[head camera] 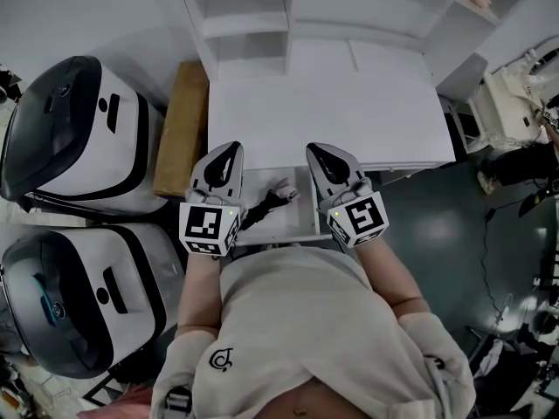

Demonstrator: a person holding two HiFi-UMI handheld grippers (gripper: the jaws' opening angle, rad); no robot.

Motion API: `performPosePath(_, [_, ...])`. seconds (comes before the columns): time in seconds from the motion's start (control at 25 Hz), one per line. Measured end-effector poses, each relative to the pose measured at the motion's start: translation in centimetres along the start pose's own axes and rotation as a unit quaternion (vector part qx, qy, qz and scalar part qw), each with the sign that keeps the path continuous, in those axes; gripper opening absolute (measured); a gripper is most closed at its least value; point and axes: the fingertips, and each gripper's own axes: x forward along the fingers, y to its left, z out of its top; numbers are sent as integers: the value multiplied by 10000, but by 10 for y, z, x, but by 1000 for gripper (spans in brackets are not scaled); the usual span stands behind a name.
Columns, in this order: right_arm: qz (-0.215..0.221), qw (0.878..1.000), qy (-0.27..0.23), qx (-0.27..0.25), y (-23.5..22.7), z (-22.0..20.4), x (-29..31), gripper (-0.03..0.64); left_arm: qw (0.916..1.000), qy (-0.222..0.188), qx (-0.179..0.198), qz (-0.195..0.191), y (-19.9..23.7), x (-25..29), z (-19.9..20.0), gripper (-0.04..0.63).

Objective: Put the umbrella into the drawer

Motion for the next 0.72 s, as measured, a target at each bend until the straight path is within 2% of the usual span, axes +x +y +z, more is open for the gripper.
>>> performPosePath(0.2, [-21, 9999, -16, 168, -7, -2, 2, 5, 10000, 60, 30, -30, -1, 4, -2, 12])
performPosePath(0.72, [143, 9997, -94, 172, -8, -1, 5, 6, 9999, -35, 18, -145, -5, 9, 3, 12])
